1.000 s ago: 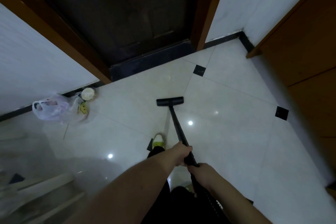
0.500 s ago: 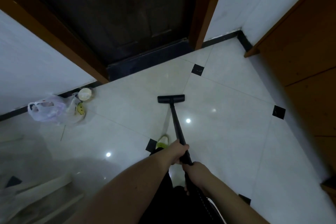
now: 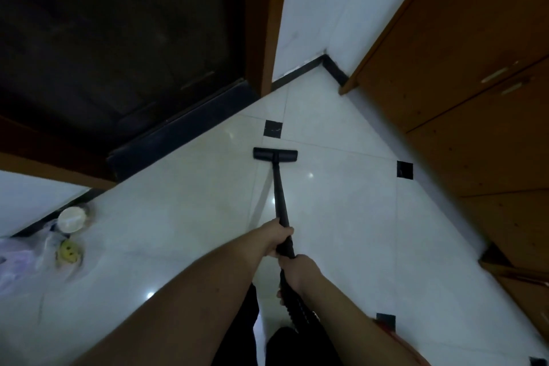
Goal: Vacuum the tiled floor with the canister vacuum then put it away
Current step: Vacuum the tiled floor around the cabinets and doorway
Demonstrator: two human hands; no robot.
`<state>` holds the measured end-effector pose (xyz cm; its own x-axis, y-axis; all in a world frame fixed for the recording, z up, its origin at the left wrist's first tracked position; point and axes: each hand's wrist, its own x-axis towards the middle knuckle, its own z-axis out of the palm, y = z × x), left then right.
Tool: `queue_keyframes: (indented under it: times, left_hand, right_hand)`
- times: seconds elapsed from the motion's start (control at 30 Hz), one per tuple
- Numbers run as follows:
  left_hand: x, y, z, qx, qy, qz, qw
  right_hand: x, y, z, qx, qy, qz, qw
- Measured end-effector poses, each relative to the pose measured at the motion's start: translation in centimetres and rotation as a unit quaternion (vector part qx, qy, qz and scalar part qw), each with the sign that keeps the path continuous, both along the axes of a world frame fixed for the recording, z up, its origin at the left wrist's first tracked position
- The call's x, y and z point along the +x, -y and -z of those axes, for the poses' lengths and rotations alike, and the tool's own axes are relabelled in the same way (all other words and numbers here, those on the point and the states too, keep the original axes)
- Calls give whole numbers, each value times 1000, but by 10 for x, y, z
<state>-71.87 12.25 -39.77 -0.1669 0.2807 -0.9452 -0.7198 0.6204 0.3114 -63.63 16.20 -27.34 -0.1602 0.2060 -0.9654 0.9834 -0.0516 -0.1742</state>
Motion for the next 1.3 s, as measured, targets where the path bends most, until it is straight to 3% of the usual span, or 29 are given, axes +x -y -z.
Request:
queue_keyframes:
  times: [0.4, 1.03, 1.2, 1.3]
  left_hand:
    - [15, -55, -10, -4, 20, 44, 999]
    - [271, -27, -80, -75, 26, 147, 986]
    - [317, -26, -96, -64, -37, 225, 972]
    - [333, -22, -98, -47, -159, 339, 926]
  right_hand:
    - [18, -54, -2, -43, 20, 78, 996]
    - [280, -59, -99, -149, -21, 64, 987]
    - [326, -69, -97, -138, -28, 39, 989]
    - [344, -73, -101, -109, -34, 1, 993]
